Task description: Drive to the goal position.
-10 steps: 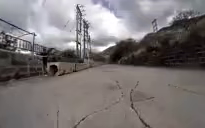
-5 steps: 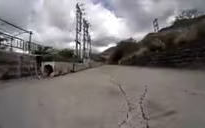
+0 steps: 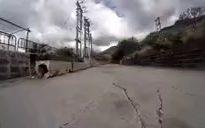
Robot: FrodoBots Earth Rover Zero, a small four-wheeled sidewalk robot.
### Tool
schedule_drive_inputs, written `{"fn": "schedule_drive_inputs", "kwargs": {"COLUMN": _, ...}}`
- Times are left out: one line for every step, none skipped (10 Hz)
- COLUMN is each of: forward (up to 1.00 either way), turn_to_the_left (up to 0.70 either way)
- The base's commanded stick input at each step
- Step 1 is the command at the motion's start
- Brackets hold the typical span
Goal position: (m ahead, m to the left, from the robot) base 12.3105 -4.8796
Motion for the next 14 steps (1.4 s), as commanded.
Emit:
{"fn": "schedule_drive_inputs", "kwargs": {"forward": 1.00, "turn_to_the_left": 0.00}}
{"fn": "schedule_drive_inputs", "kwargs": {"forward": 1.00, "turn_to_the_left": 0.00}}
{"fn": "schedule_drive_inputs", "kwargs": {"forward": 1.00, "turn_to_the_left": 0.00}}
{"fn": "schedule_drive_inputs", "kwargs": {"forward": 1.00, "turn_to_the_left": 0.00}}
{"fn": "schedule_drive_inputs", "kwargs": {"forward": 1.00, "turn_to_the_left": 0.00}}
{"fn": "schedule_drive_inputs", "kwargs": {"forward": 1.00, "turn_to_the_left": 0.00}}
{"fn": "schedule_drive_inputs", "kwargs": {"forward": 1.00, "turn_to_the_left": 0.00}}
{"fn": "schedule_drive_inputs", "kwargs": {"forward": 1.00, "turn_to_the_left": 0.00}}
{"fn": "schedule_drive_inputs", "kwargs": {"forward": 1.00, "turn_to_the_left": 0.00}}
{"fn": "schedule_drive_inputs", "kwargs": {"forward": 1.00, "turn_to_the_left": 0.00}}
{"fn": "schedule_drive_inputs", "kwargs": {"forward": 1.00, "turn_to_the_left": 0.00}}
{"fn": "schedule_drive_inputs", "kwargs": {"forward": 1.00, "turn_to_the_left": -0.02}}
{"fn": "schedule_drive_inputs", "kwargs": {"forward": 1.00, "turn_to_the_left": -0.16}}
{"fn": "schedule_drive_inputs", "kwargs": {"forward": 1.00, "turn_to_the_left": -0.27}}
